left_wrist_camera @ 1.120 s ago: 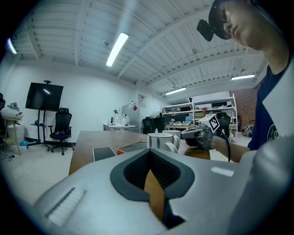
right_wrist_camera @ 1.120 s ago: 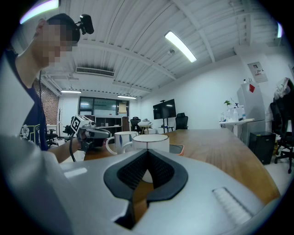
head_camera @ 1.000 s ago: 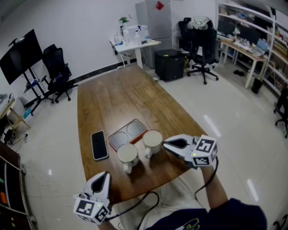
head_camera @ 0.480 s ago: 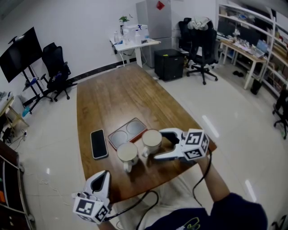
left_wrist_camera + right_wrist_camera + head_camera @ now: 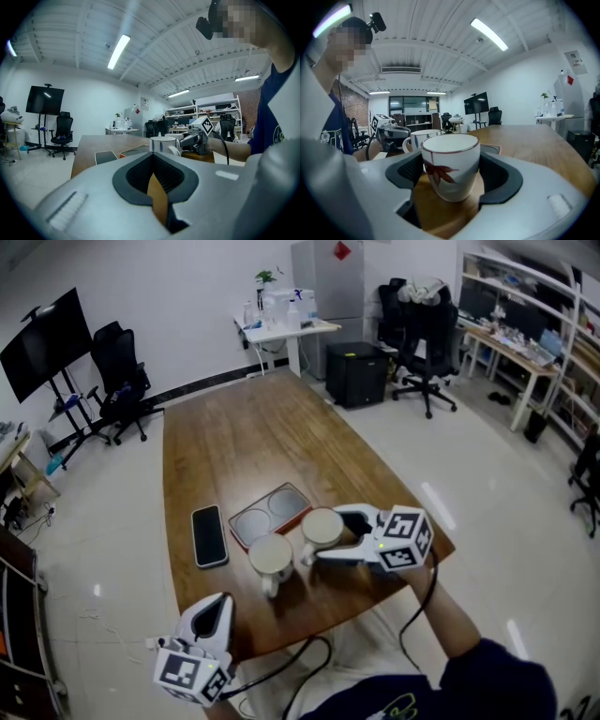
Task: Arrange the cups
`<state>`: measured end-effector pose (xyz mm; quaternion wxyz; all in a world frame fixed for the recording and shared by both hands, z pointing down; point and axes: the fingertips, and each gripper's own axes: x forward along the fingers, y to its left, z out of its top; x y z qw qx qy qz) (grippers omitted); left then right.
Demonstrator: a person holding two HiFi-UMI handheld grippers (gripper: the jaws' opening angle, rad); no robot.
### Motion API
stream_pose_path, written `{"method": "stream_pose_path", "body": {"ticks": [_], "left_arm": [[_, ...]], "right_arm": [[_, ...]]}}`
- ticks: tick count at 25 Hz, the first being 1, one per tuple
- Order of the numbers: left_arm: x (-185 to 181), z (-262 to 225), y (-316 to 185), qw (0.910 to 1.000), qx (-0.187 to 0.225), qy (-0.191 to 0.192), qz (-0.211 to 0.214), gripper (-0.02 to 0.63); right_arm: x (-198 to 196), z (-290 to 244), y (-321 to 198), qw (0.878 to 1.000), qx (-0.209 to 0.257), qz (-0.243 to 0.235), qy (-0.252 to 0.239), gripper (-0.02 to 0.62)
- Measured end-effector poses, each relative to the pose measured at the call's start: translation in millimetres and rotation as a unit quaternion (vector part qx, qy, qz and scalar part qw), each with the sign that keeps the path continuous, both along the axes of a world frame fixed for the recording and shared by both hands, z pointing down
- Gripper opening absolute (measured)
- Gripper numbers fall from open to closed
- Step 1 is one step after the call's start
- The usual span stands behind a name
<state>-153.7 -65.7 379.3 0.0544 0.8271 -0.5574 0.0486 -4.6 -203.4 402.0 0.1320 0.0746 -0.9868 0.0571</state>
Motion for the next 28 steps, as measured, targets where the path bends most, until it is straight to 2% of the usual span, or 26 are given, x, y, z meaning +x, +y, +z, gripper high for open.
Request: {"method": "stream_pose_path", "body": {"ticks": [4, 7, 11, 15, 17, 19, 25, 28], "left_arm": [[0.7, 0.4, 0.5, 1.0, 0.001, 0.0, -0.001, 0.004], [2.1, 2.1, 1.4, 1.0, 0.001, -0.001, 0.0, 0.005], [4.7, 1.7, 1.9, 1.0, 0.004, -0.004, 0.002, 0.005], [7.5, 1.6, 2.1, 0.9999, 0.009, -0.008, 0.007, 0.005], [6.0, 2.3, 2.5, 0.9999, 0.008, -0.009, 0.008, 0.005], [4.3, 2.6, 2.5, 0.9999, 0.007, -0.007, 0.007, 0.005], [4.4, 0.6, 2.9, 1.0, 0.003, -0.002, 0.006, 0.005], [7.0, 2.8, 3.8, 0.9999, 0.002, -0.002, 0.011, 0.005]], "right_arm": [[-0.5, -0.2, -1.2, 1.0, 0.001, 0.013, -0.001, 0.364], [-2.0, -2.5, 0.5, 1.0, -0.01, 0.016, -0.02, 0.362], [-2.2, -16.5, -8.2, 0.995, -0.067, 0.016, -0.078, 0.359], [-0.2, -27.6, -33.0, 0.979, -0.144, 0.015, -0.146, 0.359], [-8.5, -33.8, -44.9, 0.973, -0.166, 0.013, -0.163, 0.357], [-24.0, -43.2, -54.9, 0.975, -0.159, 0.01, -0.153, 0.357], [-86.3, -56.8, -76.9, 0.992, -0.087, -0.001, -0.088, 0.357], [-113.3, -45.0, -75.1, 0.994, -0.089, -0.011, -0.066, 0.359]]}}
